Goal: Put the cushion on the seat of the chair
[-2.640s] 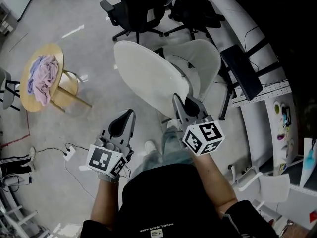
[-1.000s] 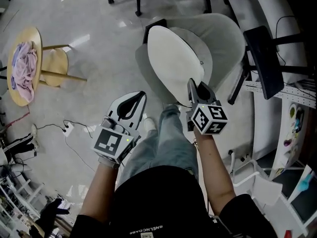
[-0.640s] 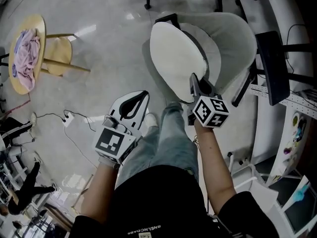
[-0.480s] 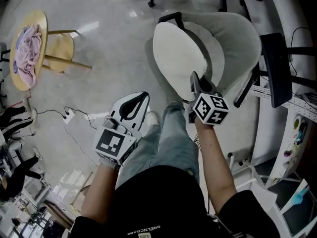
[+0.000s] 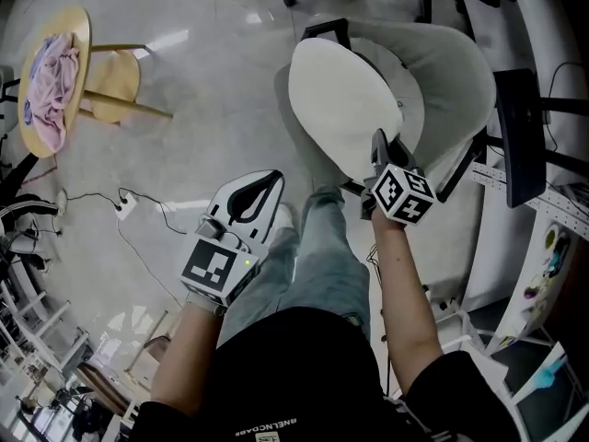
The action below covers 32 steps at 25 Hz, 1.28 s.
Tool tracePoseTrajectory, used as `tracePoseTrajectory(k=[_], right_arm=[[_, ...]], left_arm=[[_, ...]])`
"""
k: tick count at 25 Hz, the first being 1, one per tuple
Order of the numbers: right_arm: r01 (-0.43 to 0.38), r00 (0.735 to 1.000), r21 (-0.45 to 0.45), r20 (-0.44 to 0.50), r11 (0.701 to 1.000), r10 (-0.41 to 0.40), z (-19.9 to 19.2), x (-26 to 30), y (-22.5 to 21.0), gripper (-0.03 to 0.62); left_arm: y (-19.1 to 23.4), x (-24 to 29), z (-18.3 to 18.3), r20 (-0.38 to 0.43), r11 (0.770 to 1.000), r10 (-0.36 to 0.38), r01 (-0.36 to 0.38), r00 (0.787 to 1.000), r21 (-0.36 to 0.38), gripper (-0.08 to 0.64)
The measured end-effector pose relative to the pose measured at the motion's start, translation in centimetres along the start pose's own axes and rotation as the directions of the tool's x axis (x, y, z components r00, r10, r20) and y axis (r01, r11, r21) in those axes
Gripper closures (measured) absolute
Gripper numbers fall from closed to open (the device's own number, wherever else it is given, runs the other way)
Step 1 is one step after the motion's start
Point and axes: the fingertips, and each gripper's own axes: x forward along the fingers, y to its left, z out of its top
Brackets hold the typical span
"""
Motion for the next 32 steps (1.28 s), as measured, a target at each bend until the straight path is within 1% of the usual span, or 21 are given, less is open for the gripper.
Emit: tracePoseTrajectory(k=[7,11,17,20,24,32], right_arm=[[0.107,0.994,0.003,-0.003,0.994,-0.107,-0.5,0.8,-3.7,0.540],[0.182,0.983,0.013,-0.012,0.983,-0.182,-1.6,0.6,-5.5,0.541],[0.262,0.964,0.020,-0.049,0.965,-0.261,-3.9,0.6,-8.1,0.540],[0.289,0.955,0.014,-0.070,0.957,-0.287,-4.3,1.1,-9.5,0.538],[0.319,0.942,-0.028,-0.098,0.947,-0.320,-4.5,2.2,-10.9,0.535],[0.354,0.916,-0.095,-0.167,0.931,-0.365,-5.2,4.5,-13.8,0.534]], left_arm=[[0.1,0.5,-0.6,-0.014,1.000,-0.003,0.002,1.000,-0.005,0.548],[-0.1,0.8,-1.1,-0.023,1.000,-0.004,0.004,1.000,-0.014,0.548],[-0.5,1.1,-1.8,-0.037,0.999,-0.006,0.005,0.999,-0.035,0.548],[-0.5,1.3,-2.0,-0.038,0.999,-0.002,0.001,0.999,-0.039,0.548],[-0.6,1.6,-2.5,-0.041,0.999,0.002,-0.004,0.999,-0.045,0.548],[-1.5,3.2,-2.8,-0.063,0.998,0.001,-0.005,0.998,-0.065,0.548]])
